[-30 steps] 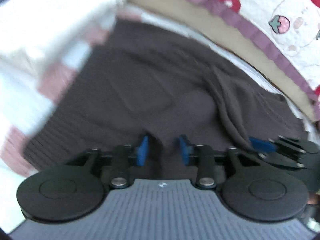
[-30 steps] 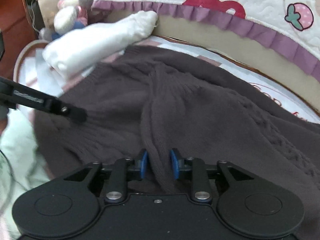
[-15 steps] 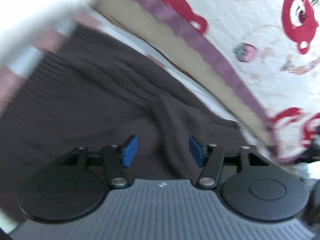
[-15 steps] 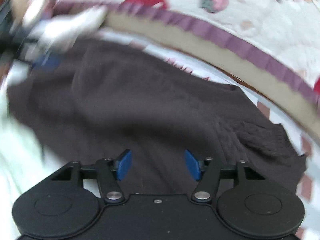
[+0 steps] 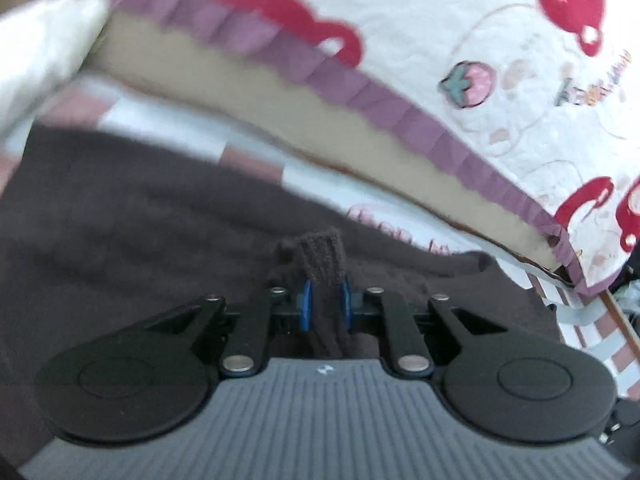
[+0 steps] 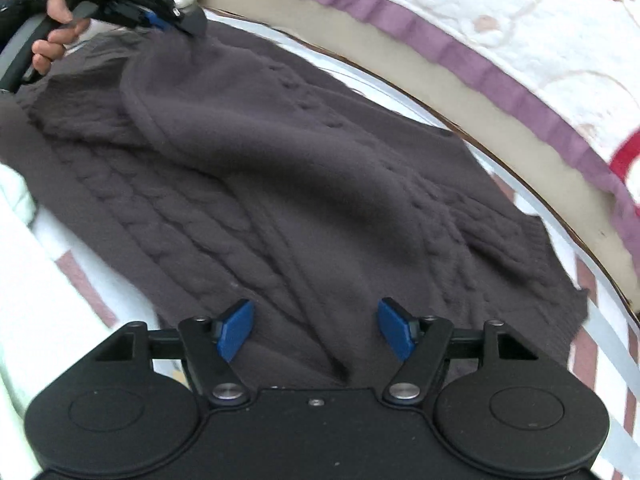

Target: Fold clothes

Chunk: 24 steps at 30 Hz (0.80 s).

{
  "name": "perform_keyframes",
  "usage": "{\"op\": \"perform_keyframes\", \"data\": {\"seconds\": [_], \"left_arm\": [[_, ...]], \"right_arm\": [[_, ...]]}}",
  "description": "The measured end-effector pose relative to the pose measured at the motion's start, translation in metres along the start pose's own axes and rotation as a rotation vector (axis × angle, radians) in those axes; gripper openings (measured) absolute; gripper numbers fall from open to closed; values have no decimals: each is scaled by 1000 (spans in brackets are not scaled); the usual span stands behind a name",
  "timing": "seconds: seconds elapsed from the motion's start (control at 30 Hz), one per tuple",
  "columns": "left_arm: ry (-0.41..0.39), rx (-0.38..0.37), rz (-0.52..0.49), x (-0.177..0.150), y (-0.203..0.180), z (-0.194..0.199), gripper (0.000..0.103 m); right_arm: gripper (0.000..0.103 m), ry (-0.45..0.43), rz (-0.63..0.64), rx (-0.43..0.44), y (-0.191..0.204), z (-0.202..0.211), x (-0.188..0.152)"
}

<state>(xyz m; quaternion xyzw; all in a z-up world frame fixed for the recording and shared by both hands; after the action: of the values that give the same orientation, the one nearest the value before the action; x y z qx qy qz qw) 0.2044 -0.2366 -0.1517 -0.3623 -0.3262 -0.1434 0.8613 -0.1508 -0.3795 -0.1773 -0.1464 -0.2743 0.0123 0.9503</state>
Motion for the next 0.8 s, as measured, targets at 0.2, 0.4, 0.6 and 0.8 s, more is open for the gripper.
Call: {"op": "perform_keyframes", "data": {"seconds": [0.2, 0.4, 0.6, 0.8], "left_arm": [[-119, 11, -78, 18, -14, 12, 14], [-183, -16, -84, 31, -17, 26, 14], [-101, 29, 38, 28, 9, 25, 14], [52, 234, -79, -3, 16, -4, 27]], "right_arm": [[70, 57, -32, -53, -18, 5, -23], [8, 5, -116, 39, -38, 42, -39], [14, -23, -217, 136, -49, 52, -60], [57, 43, -158, 124, -16, 33, -36]]}}
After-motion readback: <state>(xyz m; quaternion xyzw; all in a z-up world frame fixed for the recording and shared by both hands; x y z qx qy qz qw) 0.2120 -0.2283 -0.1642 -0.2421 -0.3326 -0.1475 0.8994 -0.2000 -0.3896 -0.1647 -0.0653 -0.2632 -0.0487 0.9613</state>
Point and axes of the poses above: each gripper's, at about its wrist camera, not at the fingertips, and z roughly against the way its jaws point, y to its left, x to its top, the point moved 1 cm from there along -z, roughly the way its jaws point, and after that the axes turned 5 degrees about z, right-handed, at the moved point
